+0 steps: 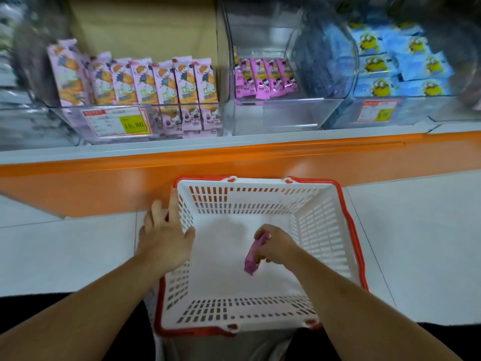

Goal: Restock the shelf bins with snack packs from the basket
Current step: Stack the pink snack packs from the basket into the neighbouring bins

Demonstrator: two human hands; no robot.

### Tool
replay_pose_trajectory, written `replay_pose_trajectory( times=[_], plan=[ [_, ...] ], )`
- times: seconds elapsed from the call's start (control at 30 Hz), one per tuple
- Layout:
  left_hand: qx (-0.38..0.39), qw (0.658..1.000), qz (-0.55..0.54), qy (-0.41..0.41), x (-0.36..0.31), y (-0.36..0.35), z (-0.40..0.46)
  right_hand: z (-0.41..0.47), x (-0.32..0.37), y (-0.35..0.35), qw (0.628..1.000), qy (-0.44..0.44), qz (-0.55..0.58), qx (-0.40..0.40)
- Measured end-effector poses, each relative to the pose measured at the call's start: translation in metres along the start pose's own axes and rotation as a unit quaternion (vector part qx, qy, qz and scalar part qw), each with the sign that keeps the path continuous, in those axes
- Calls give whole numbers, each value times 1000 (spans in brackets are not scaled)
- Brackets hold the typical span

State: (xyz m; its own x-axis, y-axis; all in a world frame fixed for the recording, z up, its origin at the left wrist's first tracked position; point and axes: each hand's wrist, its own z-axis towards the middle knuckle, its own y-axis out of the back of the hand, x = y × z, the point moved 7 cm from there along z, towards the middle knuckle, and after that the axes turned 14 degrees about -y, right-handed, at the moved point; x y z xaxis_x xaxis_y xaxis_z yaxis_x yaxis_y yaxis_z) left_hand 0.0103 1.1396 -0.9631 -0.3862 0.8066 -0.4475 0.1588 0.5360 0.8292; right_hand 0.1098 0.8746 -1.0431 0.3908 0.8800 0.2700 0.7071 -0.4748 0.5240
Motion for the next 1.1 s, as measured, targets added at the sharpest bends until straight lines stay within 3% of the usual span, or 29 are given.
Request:
replay_pose_trajectory(
  times=[0.17, 0.27, 0.37, 0.43, 0.5, 0.6, 0.93, 1.03, 1.1],
  plan=[
    [-44, 998, 38, -39, -34, 51, 2, -92, 91, 64, 982, 186, -20, 2],
    [12, 986, -151, -72, -87, 92, 3, -159, 125, 107, 958, 281, -24, -44],
    [62, 909, -400, -97, -149, 131, -17, -209, 141, 138, 932, 352, 8, -82],
    [85, 890, -425, -141, -178, 152, -33, -234, 144, 155, 916, 381, 30, -122],
    [82, 887, -422, -167, -194, 170, -41, -257, 144, 167, 901, 401, 55, -159],
    [53, 884, -427, -183, -201, 194, -38, -278, 149, 179, 885, 430, 95, -153],
    [19, 845, -495, -202, -218, 221, -6, -264, 171, 220, 886, 412, 175, -118],
    [-16, 853, -476, -212, -217, 230, 12, -251, 189, 226, 884, 407, 199, -119],
    [-84, 882, -400, -235, -211, 244, 29, -239, 202, 233, 881, 398, 225, -121]
  ],
)
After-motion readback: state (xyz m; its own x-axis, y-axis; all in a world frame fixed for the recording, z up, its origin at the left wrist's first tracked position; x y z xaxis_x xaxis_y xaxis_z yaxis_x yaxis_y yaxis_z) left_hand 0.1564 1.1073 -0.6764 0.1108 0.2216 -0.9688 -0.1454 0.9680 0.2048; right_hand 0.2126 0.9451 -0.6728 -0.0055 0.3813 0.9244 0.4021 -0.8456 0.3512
